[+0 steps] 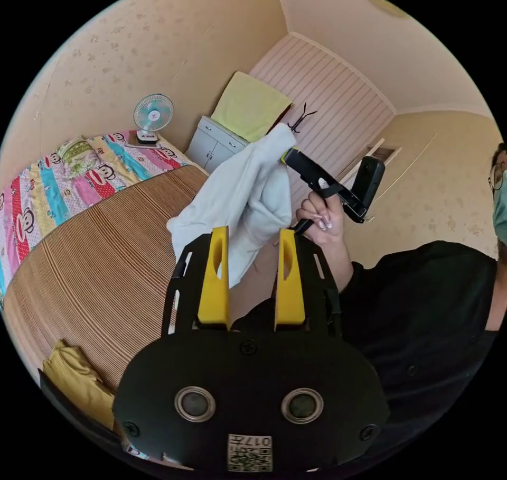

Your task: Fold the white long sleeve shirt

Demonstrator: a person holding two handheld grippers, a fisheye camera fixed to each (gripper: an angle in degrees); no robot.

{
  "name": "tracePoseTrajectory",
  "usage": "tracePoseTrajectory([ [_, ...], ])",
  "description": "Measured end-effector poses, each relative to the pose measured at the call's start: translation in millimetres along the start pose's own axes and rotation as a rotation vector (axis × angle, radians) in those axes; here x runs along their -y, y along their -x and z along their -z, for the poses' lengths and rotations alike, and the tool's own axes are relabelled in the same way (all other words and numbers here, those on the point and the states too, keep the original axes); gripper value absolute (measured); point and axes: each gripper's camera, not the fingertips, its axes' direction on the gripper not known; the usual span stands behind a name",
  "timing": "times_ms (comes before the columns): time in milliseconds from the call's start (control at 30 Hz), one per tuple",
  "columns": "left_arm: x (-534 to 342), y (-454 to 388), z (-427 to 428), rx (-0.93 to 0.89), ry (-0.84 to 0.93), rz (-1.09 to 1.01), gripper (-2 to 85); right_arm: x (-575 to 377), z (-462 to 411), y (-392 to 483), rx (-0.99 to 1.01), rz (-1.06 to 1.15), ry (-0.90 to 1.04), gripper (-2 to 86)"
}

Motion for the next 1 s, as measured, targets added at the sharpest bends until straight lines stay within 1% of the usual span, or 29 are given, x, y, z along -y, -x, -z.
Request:
tracePoseTrajectory([
  [33,1,-4,-6,0.085,-0.022,-0.016,13.5,1,2,-1,0.018,0.006,-0.005,1.3],
  [100,2,-9,-14,0.19,-0.062,-0.039,13.4,6,14,-4,0.089,0.019,-0.042,1.3],
  [167,5,-16,-27,0.222,-0.074,-0.086,11.5,11,24,-8,0.134,0.015,-0.067,1.4],
  [200,7,-19,-38,0.223,-0.066,-0.122,7.5,14,30,-11,0.162,0.014,-0.078,1.4],
  [233,8,-21,-45,0.21,-0.073,-0.164,4.9,15,33,-12,0.175,0.018,-0.084,1.5],
  [267,8,-22,-45,0.198,-0.093,-0.184,4.3,18,40,-14,0.198,0.033,-0.094,1.6],
  [333,8,-22,-25,0.146,-0.244,-0.212,2.8,20,49,-21,0.19,0.045,-0.109,1.7],
  [367,9,-20,-17,0.112,-0.285,-0.214,2.5,20,56,-30,0.179,0.03,-0.112,1.9],
  [400,15,-15,-1,0.039,-0.354,-0.208,2.0,19,62,-41,0.196,0.02,-0.105,2.1],
  [433,25,-10,9,-0.016,-0.375,-0.195,1.6,18,65,-46,0.216,0.021,-0.098,2.3],
  [467,31,-10,12,-0.029,-0.375,-0.197,1.4,15,70,-57,0.282,0.031,-0.093,2.5],
  [533,47,-19,23,-0.022,-0.416,-0.229,1.1,6,79,-71,0.406,0.03,-0.133,2.8],
  [600,57,-30,33,-0.047,-0.441,-0.272,0.9,-10,94,-88,0.54,0.012,-0.226,3.0],
  [700,65,-51,52,-0.058,-0.471,-0.325,0.8,-34,110,-106,0.554,-0.027,-0.283,3.6],
  [767,64,-64,69,-0.05,-0.511,-0.36,0.7,-52,112,-119,0.537,-0.083,-0.268,4.6],
  [833,63,-76,95,-0.056,-0.552,-0.402,0.6,-70,111,-132,0.57,-0.143,-0.249,6.3],
  [900,63,-85,115,-0.04,-0.587,-0.414,0.6,-93,105,-144,0.653,-0.211,-0.221,8.7],
  [1000,63,-99,147,0.018,-0.634,-0.425,0.5,-110,99,-146,0.778,-0.206,-0.183,12.9],
])
